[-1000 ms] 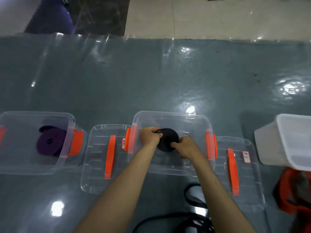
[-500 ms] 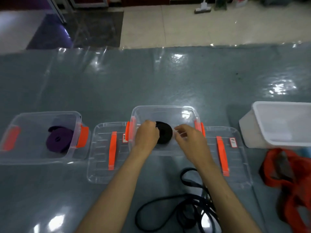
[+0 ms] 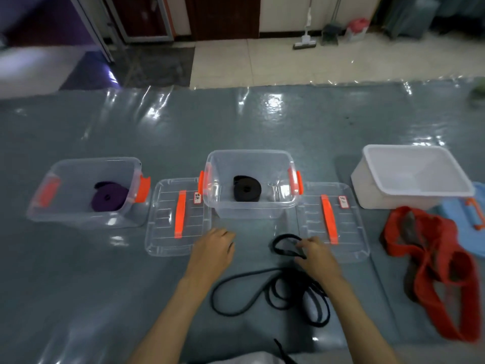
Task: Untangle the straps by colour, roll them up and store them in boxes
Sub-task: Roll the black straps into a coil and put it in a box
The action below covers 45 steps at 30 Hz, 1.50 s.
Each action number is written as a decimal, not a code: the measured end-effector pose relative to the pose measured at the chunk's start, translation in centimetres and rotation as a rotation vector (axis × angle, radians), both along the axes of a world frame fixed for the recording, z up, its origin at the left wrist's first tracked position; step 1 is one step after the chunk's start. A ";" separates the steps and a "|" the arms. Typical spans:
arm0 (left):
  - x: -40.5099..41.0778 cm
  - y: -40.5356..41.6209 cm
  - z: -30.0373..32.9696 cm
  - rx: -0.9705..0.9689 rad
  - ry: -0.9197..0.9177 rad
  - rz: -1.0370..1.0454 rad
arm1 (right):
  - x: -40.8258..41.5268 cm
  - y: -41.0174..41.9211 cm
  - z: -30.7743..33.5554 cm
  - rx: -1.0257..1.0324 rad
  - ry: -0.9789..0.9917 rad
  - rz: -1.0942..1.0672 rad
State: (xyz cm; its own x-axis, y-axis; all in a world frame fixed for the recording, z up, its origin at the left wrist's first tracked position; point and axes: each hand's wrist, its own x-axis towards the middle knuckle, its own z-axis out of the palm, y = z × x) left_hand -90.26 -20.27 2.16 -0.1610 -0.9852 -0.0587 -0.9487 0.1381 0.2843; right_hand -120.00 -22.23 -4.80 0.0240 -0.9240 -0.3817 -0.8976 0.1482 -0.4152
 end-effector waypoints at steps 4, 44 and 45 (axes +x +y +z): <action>-0.1 2.4 -1.0 0.052 -0.002 0.009 | 0.8 1.1 -1.2 -0.138 0.052 -0.041; -1.0 -1.4 16.5 -0.421 1.280 0.236 | 6.0 0.0 22.0 -0.553 -1.178 -0.020; -0.7 -1.5 17.5 -0.455 1.260 0.228 | 6.2 -0.4 23.1 -0.587 -1.202 -0.015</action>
State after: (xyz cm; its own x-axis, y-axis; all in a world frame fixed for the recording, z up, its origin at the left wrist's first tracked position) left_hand -90.92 -21.82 19.65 0.3042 -0.8896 0.3408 -0.0946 0.3278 0.9400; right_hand -113.84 -22.61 18.33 0.0512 -0.9460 0.3202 0.0679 -0.3166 -0.9461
